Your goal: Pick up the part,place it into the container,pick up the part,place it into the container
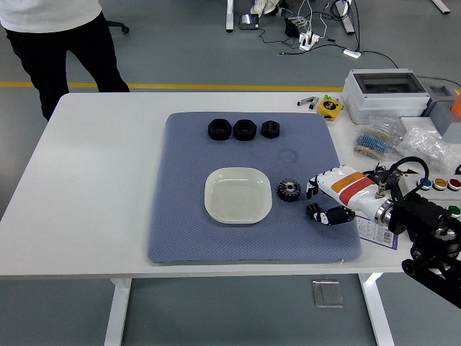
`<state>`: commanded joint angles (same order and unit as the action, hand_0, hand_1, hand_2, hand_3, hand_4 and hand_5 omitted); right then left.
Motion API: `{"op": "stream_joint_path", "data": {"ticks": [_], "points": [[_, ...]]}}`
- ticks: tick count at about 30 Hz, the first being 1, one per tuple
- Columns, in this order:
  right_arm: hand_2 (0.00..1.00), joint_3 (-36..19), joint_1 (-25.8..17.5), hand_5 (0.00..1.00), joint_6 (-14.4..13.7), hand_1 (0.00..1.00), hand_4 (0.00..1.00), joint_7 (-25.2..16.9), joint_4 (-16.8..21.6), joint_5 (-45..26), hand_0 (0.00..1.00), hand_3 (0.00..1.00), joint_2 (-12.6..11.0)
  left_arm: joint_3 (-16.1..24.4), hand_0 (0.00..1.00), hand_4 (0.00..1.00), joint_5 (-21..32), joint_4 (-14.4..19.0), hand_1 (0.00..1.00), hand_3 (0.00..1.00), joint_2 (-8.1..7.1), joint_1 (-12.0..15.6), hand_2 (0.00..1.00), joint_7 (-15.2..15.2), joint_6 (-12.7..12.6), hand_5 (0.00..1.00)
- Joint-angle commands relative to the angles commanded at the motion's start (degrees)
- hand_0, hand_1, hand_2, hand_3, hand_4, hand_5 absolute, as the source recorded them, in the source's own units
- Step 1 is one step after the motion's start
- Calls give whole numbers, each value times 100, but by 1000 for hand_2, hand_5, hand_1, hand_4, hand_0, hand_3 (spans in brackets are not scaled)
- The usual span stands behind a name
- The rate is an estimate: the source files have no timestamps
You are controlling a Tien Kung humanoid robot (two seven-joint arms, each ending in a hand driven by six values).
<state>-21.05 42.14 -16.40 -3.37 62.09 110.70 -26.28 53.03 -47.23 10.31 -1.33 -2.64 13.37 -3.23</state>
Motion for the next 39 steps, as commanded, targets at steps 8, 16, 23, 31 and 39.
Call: {"op": "stream_joint_path", "data": {"ticks": [8, 16, 23, 31, 39], "points": [[535, -64, -78, 217, 79, 467, 701, 39, 147, -137, 331, 542, -56, 58, 833, 492, -94, 0, 769, 582, 0, 9, 809, 19, 13, 774], [577, -96, -90, 228, 115, 489, 798, 78, 492, -310, 347, 621, -150, 186, 833, 492, -290, 0, 768, 581, -2, 23, 806, 50, 38, 776], [677, -8, 60, 268, 326, 561, 916, 137, 605, 108, 392, 761, -200, 154, 832, 490, -250, 0, 766, 581, -8, 17, 806, 42, 39, 775], [692, 280, 368, 267, 482, 570, 915, 55, 405, 617, 397, 769, -230, 65, 832, 490, -112, 0, 767, 581, -12, -31, 806, 15, 25, 776], [649, 451, 517, 260, 501, 531, 856, 12, 308, 702, 369, 670, -209, 14, 831, 490, -49, 0, 766, 581, -15, -55, 806, 6, 21, 778]]}}
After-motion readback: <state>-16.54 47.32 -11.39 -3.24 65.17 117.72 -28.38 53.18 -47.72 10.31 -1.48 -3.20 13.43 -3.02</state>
